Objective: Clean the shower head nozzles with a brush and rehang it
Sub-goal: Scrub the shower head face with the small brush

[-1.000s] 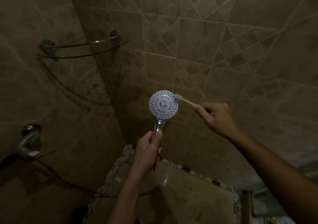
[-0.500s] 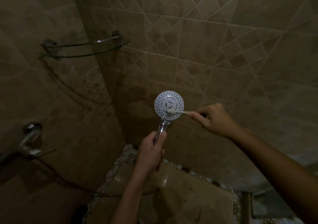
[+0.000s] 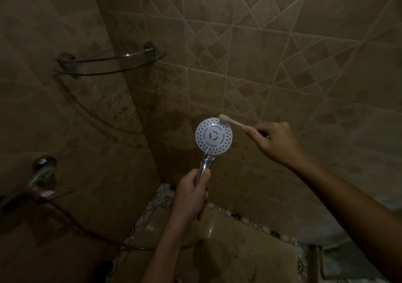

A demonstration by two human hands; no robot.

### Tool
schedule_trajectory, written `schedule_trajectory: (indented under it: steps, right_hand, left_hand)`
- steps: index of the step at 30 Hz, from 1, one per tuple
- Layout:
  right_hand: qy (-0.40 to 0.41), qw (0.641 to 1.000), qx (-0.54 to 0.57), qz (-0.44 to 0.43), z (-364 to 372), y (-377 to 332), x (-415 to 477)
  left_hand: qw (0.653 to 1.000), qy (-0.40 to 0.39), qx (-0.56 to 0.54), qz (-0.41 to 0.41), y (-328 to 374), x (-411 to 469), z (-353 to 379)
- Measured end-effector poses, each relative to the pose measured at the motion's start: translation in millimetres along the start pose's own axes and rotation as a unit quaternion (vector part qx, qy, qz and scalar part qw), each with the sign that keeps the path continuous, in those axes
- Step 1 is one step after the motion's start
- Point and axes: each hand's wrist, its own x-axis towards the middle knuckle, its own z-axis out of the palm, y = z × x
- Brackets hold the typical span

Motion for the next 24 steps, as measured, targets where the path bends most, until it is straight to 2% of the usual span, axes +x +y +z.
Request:
schedule_trajectory:
  steps: [3, 4, 7, 9, 10, 13, 14, 15, 17, 19, 20, 23, 24]
  right_hand:
    - [-0.171, 0.983, 0.018, -0.063, 2, -5, -6]
    - [-0.183, 0.981, 0.001, -0.064, 4, -3, -7]
    - [-0.076, 0.997, 0.000, 0.025, 3, 0, 2]
    - [-0.008, 0.999, -0.006, 0.045, 3, 1, 5]
    - [-0.019, 0.999, 0.000, 0.032, 0, -1, 4]
    - [-0.167, 0.985, 0.018, -0.030, 1, -12, -6]
    - [-0.183, 0.982, 0.006, -0.035, 4, -12, -7]
    - [-0.165, 0.986, -0.007, -0.022, 5, -11, -6]
    - [-0.077, 0.996, -0.019, 0.034, 7, -11, 1]
    - [-0.011, 0.999, -0.019, 0.046, 7, -11, 5]
    - [-0.018, 0.999, -0.005, 0.028, 6, -13, 4]
    - [-0.141, 0.988, 0.031, -0.049, 6, -23, -7]
    - [-0.154, 0.987, 0.021, -0.052, 8, -22, -9]
  left_hand:
    - [0.999, 0.010, 0.022, 0.022, 0, 0, 1]
    - [0.999, 0.009, 0.027, 0.025, -1, 1, 2]
    - [0.999, 0.002, 0.029, 0.014, -2, 2, 2]
    - [0.999, 0.011, 0.048, 0.022, -4, 3, 0]
    - [0.998, 0.011, 0.051, 0.028, -3, 2, 1]
    - [0.997, 0.014, 0.060, 0.043, -2, 3, 2]
    - [0.997, 0.016, 0.060, 0.046, -1, 4, 2]
    - [0.997, 0.018, 0.056, 0.044, -1, 4, 3]
    - [0.999, 0.016, 0.036, 0.032, 0, 3, 3]
    - [0.999, 0.012, 0.026, 0.026, -2, 2, 2]
    - [0.999, 0.014, 0.036, 0.030, -2, 1, 1]
    - [0.996, 0.028, 0.068, 0.045, -4, 2, -1]
    - [0.996, 0.029, 0.070, 0.042, -4, 2, -1]
